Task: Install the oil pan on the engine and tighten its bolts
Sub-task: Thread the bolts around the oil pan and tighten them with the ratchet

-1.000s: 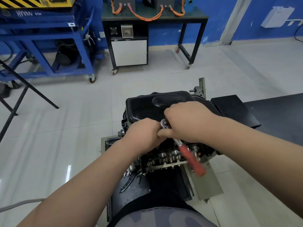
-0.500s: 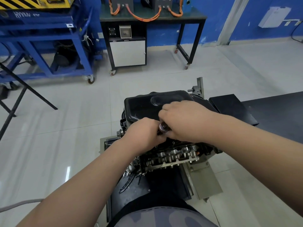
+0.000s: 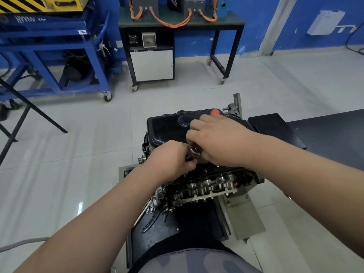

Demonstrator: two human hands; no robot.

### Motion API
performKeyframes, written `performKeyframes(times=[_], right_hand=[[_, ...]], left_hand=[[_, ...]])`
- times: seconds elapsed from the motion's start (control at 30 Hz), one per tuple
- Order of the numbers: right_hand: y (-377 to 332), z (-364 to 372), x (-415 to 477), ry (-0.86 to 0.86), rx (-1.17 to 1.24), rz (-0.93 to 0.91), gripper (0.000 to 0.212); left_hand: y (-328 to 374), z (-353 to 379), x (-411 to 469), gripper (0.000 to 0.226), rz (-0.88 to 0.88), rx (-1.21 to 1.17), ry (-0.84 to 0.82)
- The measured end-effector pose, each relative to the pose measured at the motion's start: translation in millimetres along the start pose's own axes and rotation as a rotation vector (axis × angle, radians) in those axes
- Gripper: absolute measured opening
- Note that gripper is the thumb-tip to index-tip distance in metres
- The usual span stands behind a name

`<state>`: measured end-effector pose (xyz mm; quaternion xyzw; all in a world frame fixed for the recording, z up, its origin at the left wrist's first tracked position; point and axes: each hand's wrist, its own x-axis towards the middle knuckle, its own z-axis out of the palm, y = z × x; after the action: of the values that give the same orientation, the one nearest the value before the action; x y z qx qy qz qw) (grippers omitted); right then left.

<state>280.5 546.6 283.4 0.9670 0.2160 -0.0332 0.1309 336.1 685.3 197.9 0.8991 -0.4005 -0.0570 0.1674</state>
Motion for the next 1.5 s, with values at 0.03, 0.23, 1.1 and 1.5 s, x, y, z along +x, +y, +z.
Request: performKeyframes(times=[0.03,0.23,1.1,1.5], right_hand=[[-1,-1,1,0.012,-0.003,0.002,0.03],[-12,3,4,-0.06,0.149,0.259,0.051],[-9,6,10,0.002,0.128,0.23,0.045],[-15,5,8,-0.019,0.117,0.246,0.044]], left_hand=[[1,0,0,0.038,-0.011,0.004,-0.001],[0,-2,2,0.028,-0.051,0.06,-0.047],[-5,-3,3,0.032,-0.09,0.045,-0.02],[-3,-4,1,0.028,-0.074,0.019,-0.037]])
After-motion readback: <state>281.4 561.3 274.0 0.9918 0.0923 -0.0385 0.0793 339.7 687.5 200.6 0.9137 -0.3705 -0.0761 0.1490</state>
